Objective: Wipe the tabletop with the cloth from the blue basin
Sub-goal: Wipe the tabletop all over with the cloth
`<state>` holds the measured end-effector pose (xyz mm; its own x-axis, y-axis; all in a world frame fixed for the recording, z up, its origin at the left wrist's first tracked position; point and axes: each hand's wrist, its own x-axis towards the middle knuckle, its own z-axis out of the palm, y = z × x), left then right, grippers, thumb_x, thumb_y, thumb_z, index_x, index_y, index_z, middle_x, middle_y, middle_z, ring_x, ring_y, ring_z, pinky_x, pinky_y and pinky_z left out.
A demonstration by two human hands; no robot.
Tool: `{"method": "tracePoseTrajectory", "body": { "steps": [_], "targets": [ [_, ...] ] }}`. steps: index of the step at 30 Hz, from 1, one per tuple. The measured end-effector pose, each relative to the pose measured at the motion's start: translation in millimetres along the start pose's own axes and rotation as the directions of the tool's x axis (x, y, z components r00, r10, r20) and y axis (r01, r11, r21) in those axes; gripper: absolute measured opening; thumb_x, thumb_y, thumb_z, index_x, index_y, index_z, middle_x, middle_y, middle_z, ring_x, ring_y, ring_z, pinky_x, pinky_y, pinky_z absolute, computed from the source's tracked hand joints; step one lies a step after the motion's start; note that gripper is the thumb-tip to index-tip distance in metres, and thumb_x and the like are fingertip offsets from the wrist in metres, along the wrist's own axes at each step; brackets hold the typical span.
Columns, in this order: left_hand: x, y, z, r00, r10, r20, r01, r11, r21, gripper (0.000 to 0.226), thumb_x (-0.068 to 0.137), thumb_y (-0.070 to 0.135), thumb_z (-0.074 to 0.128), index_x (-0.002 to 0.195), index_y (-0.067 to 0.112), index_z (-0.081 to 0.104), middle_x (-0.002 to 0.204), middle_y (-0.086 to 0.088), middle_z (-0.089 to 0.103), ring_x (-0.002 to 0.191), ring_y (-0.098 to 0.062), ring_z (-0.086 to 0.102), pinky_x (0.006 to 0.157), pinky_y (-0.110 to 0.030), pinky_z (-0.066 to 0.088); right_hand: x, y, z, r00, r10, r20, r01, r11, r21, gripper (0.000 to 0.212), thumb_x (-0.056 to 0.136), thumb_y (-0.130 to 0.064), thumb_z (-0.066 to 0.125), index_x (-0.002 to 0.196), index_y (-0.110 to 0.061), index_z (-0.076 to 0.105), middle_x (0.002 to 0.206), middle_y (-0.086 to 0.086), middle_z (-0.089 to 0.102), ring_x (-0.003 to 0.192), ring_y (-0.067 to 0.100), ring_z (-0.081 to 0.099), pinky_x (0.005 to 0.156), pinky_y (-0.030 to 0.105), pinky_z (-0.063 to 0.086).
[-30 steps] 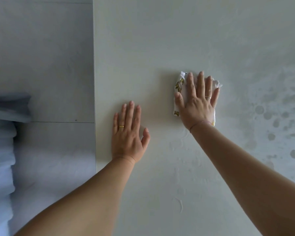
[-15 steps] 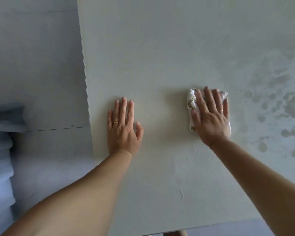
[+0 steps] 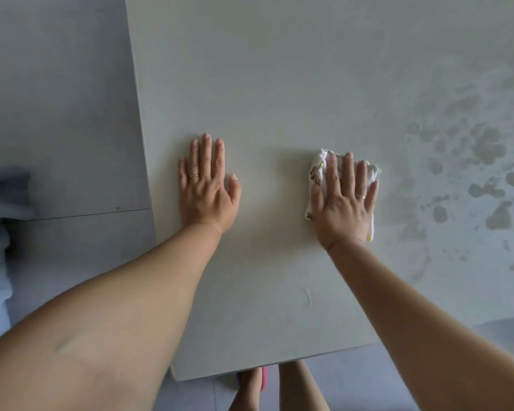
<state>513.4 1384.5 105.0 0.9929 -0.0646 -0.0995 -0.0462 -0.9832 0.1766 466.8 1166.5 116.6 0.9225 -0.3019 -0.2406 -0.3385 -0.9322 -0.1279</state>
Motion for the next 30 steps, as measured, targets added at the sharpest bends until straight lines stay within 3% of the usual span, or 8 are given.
{"method": "tracePoseTrajectory", "body": {
  "steps": [4,8,12,15,21,25,28,30],
  "targets": [
    [1.3,0.4,-1.0,0.997,-0.004,0.073,0.001,0.999,0.041,0.062,0.097,0.034,0.030,0.152,0.016,0.008,0.161,-0.009,0.002,0.148,-0.026,0.000,0.118,-0.044,-0.002,-63.2,-44.9,21.0,0.967,-0.253,0.034,0.254,0.967,-0.014,0.063,0.094,-0.050,0.022,0.150,-0.028,0.007,0.159,0.004,0.005,0.147,0.028,0.000,0.117,0.049,-0.001],
    [-24.1,-0.2,-11.2,0.999,-0.035,0.024,0.035,0.999,0.016,0.062,0.098,0.038,0.030,0.152,0.015,0.010,0.161,-0.009,0.003,0.148,-0.027,0.002,0.118,-0.043,-0.004,-48.0,9.2,8.2,0.784,-0.615,0.088,0.621,0.773,-0.131,0.060,0.094,-0.053,0.031,0.148,-0.030,0.021,0.157,0.002,0.021,0.145,0.026,0.015,0.116,0.049,0.016],
    [-97.4,12.8,-8.2,1.000,0.027,-0.013,-0.028,0.998,-0.058,0.061,0.095,0.038,0.031,0.149,0.010,0.025,0.157,-0.014,0.020,0.145,-0.030,0.017,0.117,-0.045,0.010,-33.3,34.9,0.0,0.986,-0.157,0.053,0.160,0.986,-0.056,0.061,0.095,-0.056,0.018,0.149,-0.034,-0.001,0.160,-0.002,-0.001,0.146,0.020,-0.009,0.118,0.043,-0.005],
    [-129.6,21.0,2.4,0.998,0.043,0.043,-0.042,0.999,-0.034,0.060,0.094,0.037,0.031,0.147,0.010,0.030,0.155,-0.014,0.025,0.144,-0.030,0.023,0.116,-0.048,0.017,-79.4,-11.4,16.1,1.000,-0.015,0.021,0.014,1.000,0.010,0.061,0.097,-0.049,0.022,0.151,-0.026,0.003,0.160,0.007,-0.001,0.146,0.028,-0.007,0.117,0.049,-0.003],
    [-130.7,20.1,9.8,0.997,0.030,0.065,-0.030,1.000,0.004,0.066,0.086,0.031,0.036,0.148,0.011,0.029,0.156,-0.013,0.025,0.144,-0.029,0.021,0.117,-0.046,0.011,-119.7,20.8,24.2,0.778,-0.625,0.059,0.628,0.772,-0.097,0.059,0.093,-0.048,0.037,0.147,-0.024,0.029,0.155,0.004,0.023,0.144,0.028,0.019,0.114,0.050,0.017],
    [-132.0,22.4,10.2,0.999,0.014,0.036,-0.014,1.000,-0.001,0.062,0.089,0.032,0.036,0.148,0.011,0.031,0.155,-0.013,0.026,0.144,-0.029,0.022,0.117,-0.046,0.013,-88.1,62.4,10.7,0.974,-0.228,0.003,0.227,0.970,-0.088,0.063,0.093,-0.054,0.022,0.149,-0.027,0.013,0.158,-0.002,0.005,0.146,0.019,0.003,0.118,0.044,0.001],
    [-130.9,22.5,11.3,0.999,0.010,0.038,-0.010,1.000,0.000,0.063,0.089,0.032,0.035,0.148,0.011,0.030,0.156,-0.013,0.025,0.144,-0.029,0.022,0.117,-0.046,0.013,-108.1,25.1,20.4,0.988,0.151,-0.017,-0.150,0.988,0.043,0.066,0.091,-0.054,0.013,0.151,-0.026,0.010,0.159,0.003,0.000,0.146,0.023,-0.005,0.117,0.045,-0.004],
    [-131.8,22.8,10.9,0.998,0.013,0.058,-0.013,1.000,-0.001,0.063,0.089,0.033,0.033,0.148,0.011,0.029,0.156,-0.013,0.024,0.145,-0.029,0.021,0.117,-0.047,0.014,-151.4,-10.7,33.0,0.999,0.051,-0.006,-0.050,0.997,0.063,0.064,0.092,-0.049,0.021,0.149,-0.022,0.020,0.158,0.009,0.010,0.146,0.028,0.002,0.116,0.050,0.002]
  ]
}}
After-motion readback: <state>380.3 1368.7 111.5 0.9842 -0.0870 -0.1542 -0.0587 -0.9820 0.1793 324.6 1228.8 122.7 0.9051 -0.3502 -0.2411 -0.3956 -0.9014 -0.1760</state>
